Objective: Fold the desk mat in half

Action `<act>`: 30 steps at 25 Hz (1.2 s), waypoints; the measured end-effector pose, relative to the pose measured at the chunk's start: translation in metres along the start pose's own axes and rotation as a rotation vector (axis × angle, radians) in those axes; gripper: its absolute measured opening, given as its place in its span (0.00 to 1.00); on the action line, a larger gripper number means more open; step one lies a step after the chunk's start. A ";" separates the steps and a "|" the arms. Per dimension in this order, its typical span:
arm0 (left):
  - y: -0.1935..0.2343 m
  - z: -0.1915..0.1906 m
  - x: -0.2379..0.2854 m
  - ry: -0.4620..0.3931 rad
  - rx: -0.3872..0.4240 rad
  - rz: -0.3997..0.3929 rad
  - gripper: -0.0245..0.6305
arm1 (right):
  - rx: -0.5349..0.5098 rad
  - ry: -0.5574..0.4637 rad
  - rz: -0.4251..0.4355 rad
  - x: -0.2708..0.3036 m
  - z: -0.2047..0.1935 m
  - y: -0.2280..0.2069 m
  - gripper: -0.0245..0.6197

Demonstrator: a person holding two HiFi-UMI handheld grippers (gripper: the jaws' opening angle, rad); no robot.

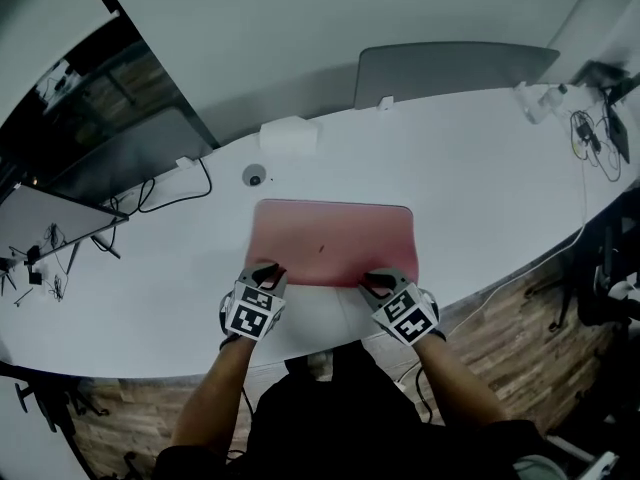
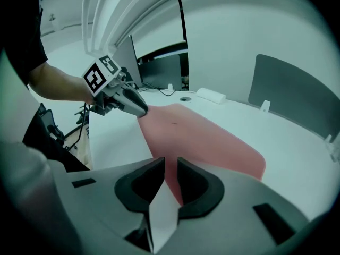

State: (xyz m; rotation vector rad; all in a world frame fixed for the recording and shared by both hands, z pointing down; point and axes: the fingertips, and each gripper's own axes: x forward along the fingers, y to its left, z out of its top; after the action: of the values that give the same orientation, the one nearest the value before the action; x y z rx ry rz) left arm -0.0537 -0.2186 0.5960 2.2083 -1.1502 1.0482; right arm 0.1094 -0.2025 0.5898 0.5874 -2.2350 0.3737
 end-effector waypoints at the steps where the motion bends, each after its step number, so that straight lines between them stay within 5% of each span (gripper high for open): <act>1: 0.000 -0.002 0.001 -0.007 0.004 -0.005 0.15 | 0.001 0.014 -0.029 0.003 -0.003 0.001 0.15; 8: -0.001 -0.015 0.018 -0.024 0.124 -0.035 0.15 | 0.064 0.039 -0.183 0.015 -0.009 -0.004 0.11; 15: 0.001 0.002 -0.037 -0.183 0.045 -0.065 0.15 | 0.161 -0.100 -0.311 -0.015 0.014 0.008 0.12; 24: -0.007 -0.013 -0.140 -0.356 0.008 -0.113 0.15 | 0.251 -0.308 -0.434 -0.107 0.049 0.092 0.09; 30: -0.009 -0.014 -0.187 -0.438 0.017 -0.139 0.15 | 0.221 -0.389 -0.456 -0.149 0.078 0.134 0.09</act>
State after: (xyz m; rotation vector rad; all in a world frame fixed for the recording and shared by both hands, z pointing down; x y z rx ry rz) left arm -0.1214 -0.1115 0.4579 2.5666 -1.1374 0.5309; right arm 0.0795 -0.0794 0.4164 1.3537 -2.3406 0.2877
